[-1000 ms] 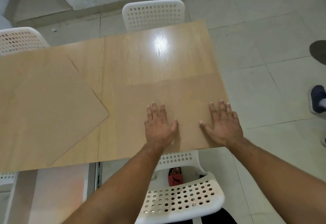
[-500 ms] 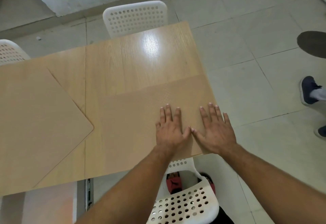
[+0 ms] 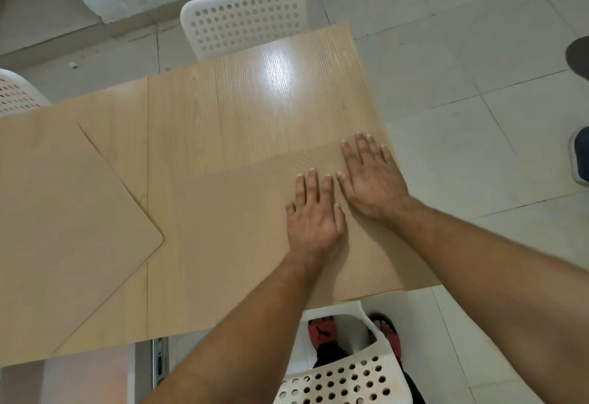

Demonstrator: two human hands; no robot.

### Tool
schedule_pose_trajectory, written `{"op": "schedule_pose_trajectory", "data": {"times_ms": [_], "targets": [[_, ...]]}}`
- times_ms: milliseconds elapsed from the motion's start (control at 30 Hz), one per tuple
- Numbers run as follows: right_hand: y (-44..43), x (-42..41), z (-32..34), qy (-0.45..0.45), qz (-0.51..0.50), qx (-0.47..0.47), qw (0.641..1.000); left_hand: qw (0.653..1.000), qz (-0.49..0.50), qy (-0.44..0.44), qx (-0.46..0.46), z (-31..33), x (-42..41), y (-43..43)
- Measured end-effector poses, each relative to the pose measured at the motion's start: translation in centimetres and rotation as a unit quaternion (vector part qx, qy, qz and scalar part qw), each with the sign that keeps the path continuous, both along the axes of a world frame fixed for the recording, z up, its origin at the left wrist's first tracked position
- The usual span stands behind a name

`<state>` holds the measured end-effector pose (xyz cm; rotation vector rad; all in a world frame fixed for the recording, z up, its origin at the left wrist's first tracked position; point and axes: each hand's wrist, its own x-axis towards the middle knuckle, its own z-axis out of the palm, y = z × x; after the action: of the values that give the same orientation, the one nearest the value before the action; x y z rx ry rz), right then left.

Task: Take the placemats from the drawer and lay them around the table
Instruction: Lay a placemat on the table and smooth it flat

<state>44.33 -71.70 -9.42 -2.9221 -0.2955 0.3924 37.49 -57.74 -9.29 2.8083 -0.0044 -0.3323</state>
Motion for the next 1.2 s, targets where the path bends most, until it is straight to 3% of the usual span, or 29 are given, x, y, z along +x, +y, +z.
{"op": "schedule_pose_trajectory", "data": {"times_ms": [333,533,667,867,967,1200], "targets": [[-0.4,-12.4,-1.1,-0.014,-0.037,-0.013,0.999,1.000,-0.004,-0.005,0.008,-0.4,-0.4,0.0],[-0.4,-12.5,-1.2,-0.017,-0.041,-0.015,0.999,1.000,-0.008,0.002,-0.022,-0.8,-6.3,-0.6],[-0.3,-12.6,-0.9,-0.010,-0.045,-0.001,0.999,1.000,-0.020,0.018,0.005,-0.6,-9.7,2.1],[-0.3,-12.7,-0.8,-0.018,-0.045,-0.003,0.999,0.991,0.129,0.014,0.035,-0.1,-9.7,12.7],[0.3,-12.8,-0.3,-0.019,-0.056,-0.009,0.998,0.991,0.129,0.002,0.039,-0.3,-10.1,13.5],[11.4,-11.3,1.2,-0.002,0.049,0.046,0.998,0.991,0.132,-0.005,0.035,-0.4,-9.9,13.6]]}}
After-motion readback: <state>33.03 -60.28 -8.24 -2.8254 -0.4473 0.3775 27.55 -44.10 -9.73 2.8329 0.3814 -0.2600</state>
